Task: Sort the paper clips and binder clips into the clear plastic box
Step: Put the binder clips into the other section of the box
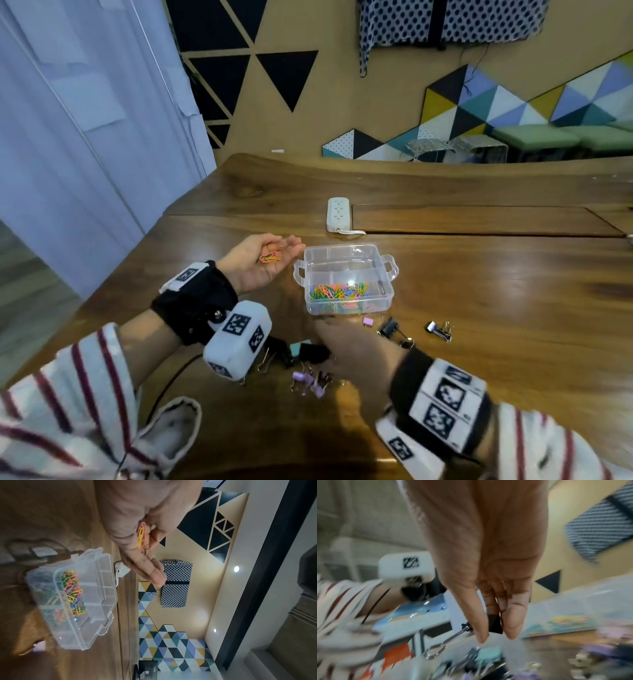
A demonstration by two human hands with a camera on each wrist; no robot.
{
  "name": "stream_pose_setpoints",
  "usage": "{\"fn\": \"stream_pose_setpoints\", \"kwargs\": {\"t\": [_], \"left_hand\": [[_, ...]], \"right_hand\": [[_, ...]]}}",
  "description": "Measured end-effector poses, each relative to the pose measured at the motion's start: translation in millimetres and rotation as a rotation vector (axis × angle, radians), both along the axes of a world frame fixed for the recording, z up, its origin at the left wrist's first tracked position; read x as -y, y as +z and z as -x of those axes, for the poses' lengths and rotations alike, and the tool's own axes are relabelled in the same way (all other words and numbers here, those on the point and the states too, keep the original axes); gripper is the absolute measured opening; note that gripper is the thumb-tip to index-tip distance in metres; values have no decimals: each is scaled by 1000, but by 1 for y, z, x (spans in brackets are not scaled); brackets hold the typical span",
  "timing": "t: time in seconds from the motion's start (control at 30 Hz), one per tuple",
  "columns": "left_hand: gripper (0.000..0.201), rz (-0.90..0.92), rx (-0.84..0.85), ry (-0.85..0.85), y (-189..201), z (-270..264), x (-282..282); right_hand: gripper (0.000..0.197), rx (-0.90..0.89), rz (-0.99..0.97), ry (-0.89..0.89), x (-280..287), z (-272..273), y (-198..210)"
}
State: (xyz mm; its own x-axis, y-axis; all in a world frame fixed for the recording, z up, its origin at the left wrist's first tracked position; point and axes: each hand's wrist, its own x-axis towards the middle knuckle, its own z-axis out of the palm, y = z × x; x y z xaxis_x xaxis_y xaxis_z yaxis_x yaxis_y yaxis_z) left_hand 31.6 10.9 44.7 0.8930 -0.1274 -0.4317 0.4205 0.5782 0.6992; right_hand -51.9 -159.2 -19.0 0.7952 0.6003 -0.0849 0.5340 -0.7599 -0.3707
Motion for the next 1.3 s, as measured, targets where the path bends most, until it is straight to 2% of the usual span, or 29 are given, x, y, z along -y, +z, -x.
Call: {"fn": "stream_pose_setpoints", "kwargs": {"t": [0.1, 0.2, 0.33, 0.4, 0.5, 0.6, 0.67, 0.73, 0.77, 0.83, 0.97, 1.1, 1.17, 1.3], "left_hand": [[34, 52, 7, -43, -2, -16, 18], [34, 74, -10, -110, -13, -39, 34], [32, 42, -38, -122, -28, -62, 46], [33, -4, -56, -195, -33, -64, 52], [35, -304, -36, -479, -39, -56, 58], [41, -689, 100, -847, -37, -43, 62], [44, -956, 233, -978, -34, -35, 65], [43, -1211, 439, -1032, -28, -24, 64], [38, -1300, 564, -1005, -27, -17, 60], [35, -1396, 716, -952, -30, -7, 50], [45, -1485, 732, -970, -47, 6, 31], [43, -1594, 832, -926, -50, 17, 24], [40, -1628, 855, -945, -51, 24, 21], [39, -1637, 848, -901, -55, 34, 15]], "right_hand": [[19, -150, -108, -179, 55, -21, 15], [24, -297, -294, -341, 97, -40, 24], [15, -513, -556, -393, 125, -51, 29], [15, -553, -618, -404, 132, -55, 33], [19, -562, -647, -418, 138, -74, 38], [10, -594, -730, -427, 132, -101, 41], [13, -622, -782, -453, 122, -116, 42], [12, -624, -761, -456, 114, -126, 40], [11, -622, -733, -453, 112, -129, 38], [7, -623, -672, -460, 112, -131, 33], [11, -614, -630, -449, 112, -129, 27], [6, -557, -591, -422, 98, -130, 28], [3, -438, -462, -411, 86, -132, 29], [22, -328, -267, -378, 68, -133, 29]]}}
